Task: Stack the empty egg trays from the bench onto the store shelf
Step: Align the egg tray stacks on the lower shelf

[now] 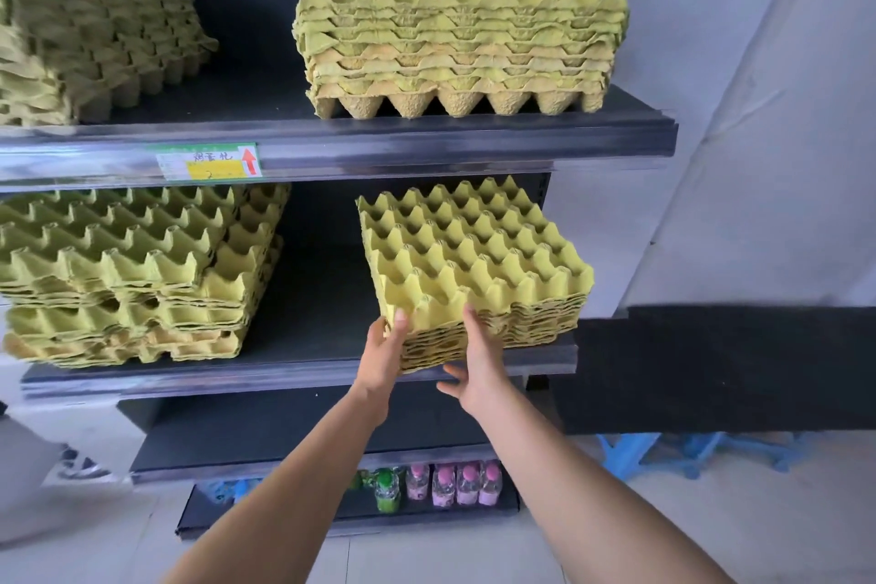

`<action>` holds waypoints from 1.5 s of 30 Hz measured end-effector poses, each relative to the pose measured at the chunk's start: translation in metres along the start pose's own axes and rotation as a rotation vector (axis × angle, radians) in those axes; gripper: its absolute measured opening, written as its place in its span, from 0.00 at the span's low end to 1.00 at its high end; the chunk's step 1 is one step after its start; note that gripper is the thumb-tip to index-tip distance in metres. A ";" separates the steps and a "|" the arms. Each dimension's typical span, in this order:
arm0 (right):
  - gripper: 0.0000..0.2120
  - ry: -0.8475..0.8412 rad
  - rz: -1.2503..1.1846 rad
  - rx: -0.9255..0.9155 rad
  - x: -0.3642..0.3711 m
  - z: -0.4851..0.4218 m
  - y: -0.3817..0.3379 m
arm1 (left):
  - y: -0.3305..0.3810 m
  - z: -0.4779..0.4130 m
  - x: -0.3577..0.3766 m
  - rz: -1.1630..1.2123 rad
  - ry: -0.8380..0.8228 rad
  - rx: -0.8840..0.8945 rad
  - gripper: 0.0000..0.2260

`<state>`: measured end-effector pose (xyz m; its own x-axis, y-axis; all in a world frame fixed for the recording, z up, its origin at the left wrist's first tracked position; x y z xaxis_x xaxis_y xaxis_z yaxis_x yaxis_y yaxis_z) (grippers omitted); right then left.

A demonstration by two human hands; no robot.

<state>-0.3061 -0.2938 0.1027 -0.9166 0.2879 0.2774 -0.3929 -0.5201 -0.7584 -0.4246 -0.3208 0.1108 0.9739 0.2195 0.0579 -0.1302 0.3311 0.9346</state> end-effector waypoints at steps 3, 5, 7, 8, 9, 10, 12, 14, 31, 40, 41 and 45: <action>0.49 0.064 -0.041 -0.039 0.011 -0.002 0.001 | 0.002 -0.002 -0.021 -0.017 -0.063 -0.105 0.24; 0.51 0.119 -0.078 -0.120 0.015 -0.006 0.001 | 0.003 -0.010 -0.035 -0.021 -0.045 -0.166 0.21; 0.52 0.194 -0.127 -0.208 0.018 -0.010 0.000 | 0.007 -0.021 -0.046 -0.042 -0.020 -0.190 0.16; 0.52 0.236 -0.135 -0.240 0.019 -0.013 0.000 | 0.008 -0.029 -0.050 -0.061 -0.017 -0.191 0.17; 0.51 0.270 -0.138 -0.257 0.021 -0.016 -0.001 | 0.010 -0.036 -0.052 -0.072 -0.015 -0.185 0.19; 0.51 0.289 -0.143 -0.262 0.021 -0.018 -0.001 | 0.012 -0.043 -0.053 -0.073 -0.015 -0.175 0.22; 0.51 0.321 -0.171 -0.289 0.024 -0.023 0.000 | 0.016 -0.059 -0.054 -0.056 -0.040 -0.178 0.26; 0.51 0.355 -0.189 -0.376 0.022 -0.026 0.000 | 0.018 -0.070 -0.054 -0.010 -0.105 -0.212 0.25; 0.31 0.297 -0.189 -0.342 -0.051 -0.060 -0.074 | 0.012 -0.094 -0.035 0.213 -0.250 -0.105 0.24; 0.41 0.383 -0.236 -0.387 -0.034 -0.068 -0.091 | 0.041 -0.116 -0.037 0.243 -0.283 0.131 0.23; 0.42 0.405 -0.236 -0.386 -0.032 -0.074 -0.087 | 0.044 -0.122 -0.038 0.260 -0.285 0.118 0.22; 0.42 0.465 -0.124 -0.408 -0.031 -0.085 -0.068 | 0.042 -0.138 -0.046 0.260 -0.219 0.025 0.14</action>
<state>-0.2450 -0.1988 0.0959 -0.7018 0.6936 0.1624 -0.3506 -0.1378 -0.9263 -0.5005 -0.1903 0.0994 0.9260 0.0907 0.3666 -0.3772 0.2669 0.8868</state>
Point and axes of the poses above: each hand's wrist, its own z-axis away from the middle knuckle, its own x-axis out of the palm, y = z × x, the point moved 1 cm from there along -z, towards the middle knuckle, and after that the axes turned 3 degrees about -x, right-handed, at the moved point
